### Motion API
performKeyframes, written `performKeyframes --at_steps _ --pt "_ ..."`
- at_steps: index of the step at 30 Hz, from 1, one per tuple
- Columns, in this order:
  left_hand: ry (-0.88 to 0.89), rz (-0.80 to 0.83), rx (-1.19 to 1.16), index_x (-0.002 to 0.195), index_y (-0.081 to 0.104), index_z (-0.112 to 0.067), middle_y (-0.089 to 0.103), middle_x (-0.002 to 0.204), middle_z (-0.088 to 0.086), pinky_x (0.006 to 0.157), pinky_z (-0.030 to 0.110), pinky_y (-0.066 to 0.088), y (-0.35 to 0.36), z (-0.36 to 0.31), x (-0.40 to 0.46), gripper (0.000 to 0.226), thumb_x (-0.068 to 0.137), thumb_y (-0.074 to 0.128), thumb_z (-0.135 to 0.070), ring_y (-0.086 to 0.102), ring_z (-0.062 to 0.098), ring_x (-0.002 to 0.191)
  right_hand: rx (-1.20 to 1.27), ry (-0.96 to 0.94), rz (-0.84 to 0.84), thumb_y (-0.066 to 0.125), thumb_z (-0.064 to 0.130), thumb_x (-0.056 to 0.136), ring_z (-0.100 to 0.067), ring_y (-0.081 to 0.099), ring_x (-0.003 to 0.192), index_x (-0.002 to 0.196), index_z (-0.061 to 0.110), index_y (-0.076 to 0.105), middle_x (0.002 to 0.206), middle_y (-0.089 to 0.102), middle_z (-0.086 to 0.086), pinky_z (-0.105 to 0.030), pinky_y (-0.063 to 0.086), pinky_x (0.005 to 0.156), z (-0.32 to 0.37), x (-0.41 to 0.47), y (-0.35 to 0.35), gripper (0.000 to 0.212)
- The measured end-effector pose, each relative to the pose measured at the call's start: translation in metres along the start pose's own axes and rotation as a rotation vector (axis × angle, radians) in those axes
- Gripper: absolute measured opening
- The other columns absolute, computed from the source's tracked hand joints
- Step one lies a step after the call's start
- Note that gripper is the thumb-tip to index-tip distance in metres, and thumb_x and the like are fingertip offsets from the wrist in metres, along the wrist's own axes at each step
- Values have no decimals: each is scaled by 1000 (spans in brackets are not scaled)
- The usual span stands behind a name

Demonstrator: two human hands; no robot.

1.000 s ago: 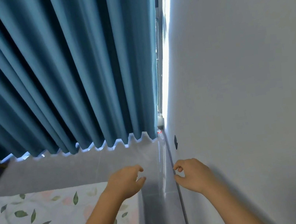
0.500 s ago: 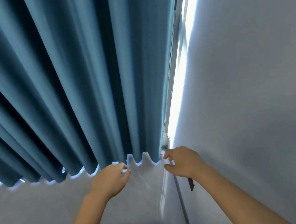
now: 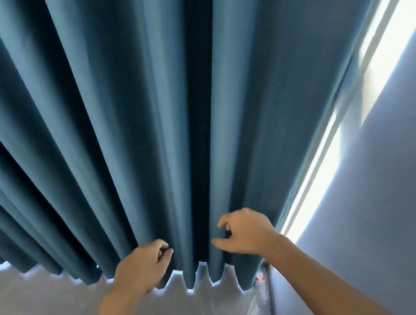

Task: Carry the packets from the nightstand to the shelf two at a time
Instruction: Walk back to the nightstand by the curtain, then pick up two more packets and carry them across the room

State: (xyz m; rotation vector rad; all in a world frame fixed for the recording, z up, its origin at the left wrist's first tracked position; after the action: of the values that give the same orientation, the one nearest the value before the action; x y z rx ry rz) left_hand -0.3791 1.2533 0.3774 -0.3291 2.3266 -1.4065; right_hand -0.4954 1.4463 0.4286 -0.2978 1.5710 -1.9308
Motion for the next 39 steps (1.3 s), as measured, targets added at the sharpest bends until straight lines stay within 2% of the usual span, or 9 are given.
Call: performKeyframes --at_steps 3,7,9,12,17,24,29,32,39 --pt "-103 -3 -26 106 59 -39 65 105 -18 86 31 49 -13 33 22 24 94 41 -50 61 10 98 -24 -110 54 59 55 79 -18 56 115 119 32 60 113 68 7 -32 48 93 34 60 -7 46" --pt "-229 -11 -103 100 61 -30 68 100 -11 84 35 52 -46 98 39 31 90 42 -51 64 14 95 -32 -272 99 61 51 79 -18 59 112 119 32 61 110 69 7 -33 51 90 105 131 -3 44" --pt "-279 -59 -103 104 62 -30 68 103 -8 85 34 52 -65 137 46 33 89 43 -53 64 18 98 -32 -351 121 62 49 79 -18 59 112 119 32 61 114 68 7 -33 51 90 148 163 5 43" --pt "-371 -78 -63 114 62 -27 65 112 -2 88 32 49 -95 195 52 30 96 44 -42 61 22 103 -40 -452 168 62 47 79 -19 58 111 118 31 62 113 67 7 -33 50 90 216 204 21 41" --pt "-548 -109 20 127 53 -32 62 123 -7 88 31 49 -151 318 56 37 96 39 -49 60 17 110 -81 -595 230 60 49 81 -17 59 110 119 31 61 111 67 8 -31 50 86 348 275 55 42" --pt "-700 -127 34 129 52 -29 63 124 -5 91 33 50 -233 454 45 40 96 41 -49 61 17 110 -89 -779 263 59 43 81 -17 57 114 115 32 62 118 65 10 -32 51 89 525 339 87 36" --pt "-795 -118 16 129 52 -29 61 127 -5 91 32 47 -270 540 49 38 97 41 -47 59 18 114 -134 -873 295 58 44 85 -17 55 115 118 28 61 120 62 8 -34 50 90 628 385 114 37" --pt "-814 -148 3 127 54 -26 62 123 -4 90 33 50 -290 598 61 37 97 41 -46 60 17 110 -171 -923 313 56 41 86 -17 54 116 120 29 59 123 58 8 -32 48 87 693 422 134 36" --pt "-935 -183 -104 122 57 -29 62 121 -5 90 33 50 -334 733 97 34 96 41 -46 60 15 109 -195 -1051 384 56 36 86 -19 57 108 119 27 61 121 61 6 -31 50 84 860 505 177 34"
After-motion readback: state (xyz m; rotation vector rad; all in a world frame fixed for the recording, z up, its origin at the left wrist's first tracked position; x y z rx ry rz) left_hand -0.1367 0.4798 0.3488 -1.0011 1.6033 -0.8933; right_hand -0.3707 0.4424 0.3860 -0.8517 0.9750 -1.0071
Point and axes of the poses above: each hand's wrist, its own x-axis towards the middle knuckle, its own y-axis out of the palm, z = x × y, the point moved 5 cm from there along x, towards the middle knuckle
